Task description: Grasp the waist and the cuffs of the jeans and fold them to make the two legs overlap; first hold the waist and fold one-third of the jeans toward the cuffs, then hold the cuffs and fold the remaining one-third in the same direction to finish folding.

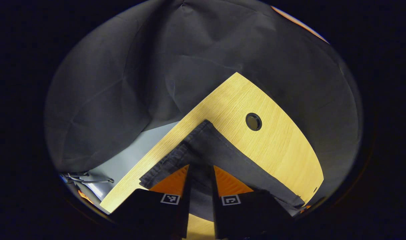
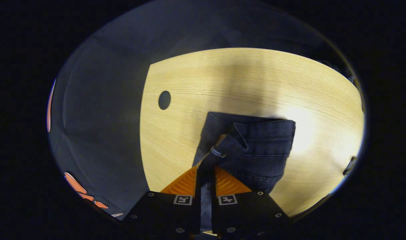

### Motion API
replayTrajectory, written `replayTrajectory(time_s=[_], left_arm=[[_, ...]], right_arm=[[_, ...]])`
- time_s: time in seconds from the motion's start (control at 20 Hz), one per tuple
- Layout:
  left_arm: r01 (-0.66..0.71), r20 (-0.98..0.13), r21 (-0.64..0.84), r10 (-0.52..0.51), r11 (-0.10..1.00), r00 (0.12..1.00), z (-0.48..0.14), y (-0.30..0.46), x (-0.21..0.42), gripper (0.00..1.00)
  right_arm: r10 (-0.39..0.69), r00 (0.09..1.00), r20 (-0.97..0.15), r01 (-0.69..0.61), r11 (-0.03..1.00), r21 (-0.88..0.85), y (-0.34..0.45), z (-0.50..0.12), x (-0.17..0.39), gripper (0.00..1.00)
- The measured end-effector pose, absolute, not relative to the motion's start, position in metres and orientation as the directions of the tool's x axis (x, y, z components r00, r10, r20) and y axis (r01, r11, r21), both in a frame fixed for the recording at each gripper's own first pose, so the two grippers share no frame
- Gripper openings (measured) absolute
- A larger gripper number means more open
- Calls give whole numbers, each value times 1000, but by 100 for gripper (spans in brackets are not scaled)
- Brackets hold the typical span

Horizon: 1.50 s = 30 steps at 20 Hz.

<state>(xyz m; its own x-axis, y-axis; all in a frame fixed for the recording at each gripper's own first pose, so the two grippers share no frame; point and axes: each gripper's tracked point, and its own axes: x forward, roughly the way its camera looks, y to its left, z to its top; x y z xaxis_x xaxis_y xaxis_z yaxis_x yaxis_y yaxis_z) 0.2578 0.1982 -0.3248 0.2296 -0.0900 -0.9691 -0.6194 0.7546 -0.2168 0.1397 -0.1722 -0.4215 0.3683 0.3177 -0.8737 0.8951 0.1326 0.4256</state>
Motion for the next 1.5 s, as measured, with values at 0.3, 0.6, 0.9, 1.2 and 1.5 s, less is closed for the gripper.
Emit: replayTrajectory(time_s=[0.3, 0.6, 0.9, 1.2, 1.5], left_arm=[[-507, -905, -322, -103, 799, 412, -289, 190, 290, 78], [-308, -846, -242, -44, 920, 532, -245, 177, 295, 96], [-174, -659, -158, 27, 972, 751, -203, 158, 287, 96], [-120, -481, -125, 46, 985, 875, -127, 137, 264, 96], [-33, -340, -139, -16, 990, 940, -61, 85, 239, 95]], right_arm=[[270, 510, -817, 826, 112, 553, -189, -391, 164, 35], [213, 416, -884, 810, 355, 466, -191, -398, 107, 85], [160, 356, -921, 801, 455, 389, -193, -415, 65, 97], [144, 332, -932, 783, 509, 358, -186, -430, 49, 97], [138, 332, -933, 786, 506, 354, -185, -449, 48, 97]])
